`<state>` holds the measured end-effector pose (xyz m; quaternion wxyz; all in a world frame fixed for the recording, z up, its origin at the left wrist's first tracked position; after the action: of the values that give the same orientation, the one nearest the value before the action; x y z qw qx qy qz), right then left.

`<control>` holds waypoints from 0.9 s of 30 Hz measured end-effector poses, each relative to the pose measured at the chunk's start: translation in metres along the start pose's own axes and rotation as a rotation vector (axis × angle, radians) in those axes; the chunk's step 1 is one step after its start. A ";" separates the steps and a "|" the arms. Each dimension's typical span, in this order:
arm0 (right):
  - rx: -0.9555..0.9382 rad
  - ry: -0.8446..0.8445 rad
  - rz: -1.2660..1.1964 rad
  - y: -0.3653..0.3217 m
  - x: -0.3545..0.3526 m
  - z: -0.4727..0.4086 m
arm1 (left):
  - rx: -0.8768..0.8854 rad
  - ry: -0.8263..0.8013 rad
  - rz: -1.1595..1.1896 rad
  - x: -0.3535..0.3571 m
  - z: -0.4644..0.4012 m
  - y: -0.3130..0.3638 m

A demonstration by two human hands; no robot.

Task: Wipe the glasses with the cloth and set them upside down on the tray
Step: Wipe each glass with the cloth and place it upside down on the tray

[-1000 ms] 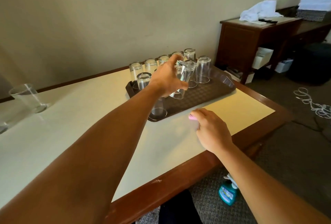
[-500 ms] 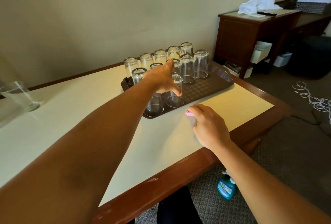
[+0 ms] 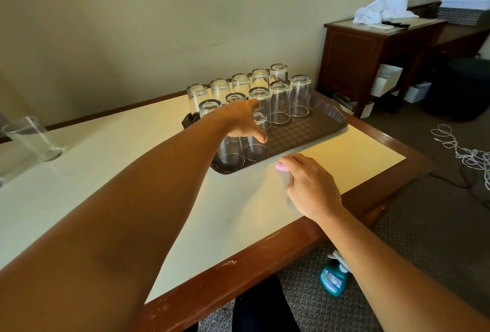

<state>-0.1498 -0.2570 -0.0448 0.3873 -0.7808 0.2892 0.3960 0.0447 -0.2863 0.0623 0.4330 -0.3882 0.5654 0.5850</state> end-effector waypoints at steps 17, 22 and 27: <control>-0.052 -0.211 -0.016 -0.036 -0.011 0.017 | 0.045 0.218 -0.124 -0.027 0.109 -0.011; -0.241 -0.322 -0.060 -0.103 0.006 0.040 | -0.038 0.239 -0.029 -0.019 0.182 -0.040; -0.338 -0.357 -0.094 -0.167 0.044 0.037 | -0.231 0.225 0.014 -0.001 0.254 -0.113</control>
<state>-0.0153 -0.1434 -0.0332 0.3139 -0.7649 0.1092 0.5518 0.1604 -0.0350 0.0417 0.3152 -0.4947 0.5418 0.6020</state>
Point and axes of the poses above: each hand's wrist, its own z-axis away from the middle knuckle, its own x-axis out of the palm, y = z × x, the point moved 3 cm from there along -z, towards the middle knuckle, and after that the axes turned 10 degrees about x, right-handed, at the moved point
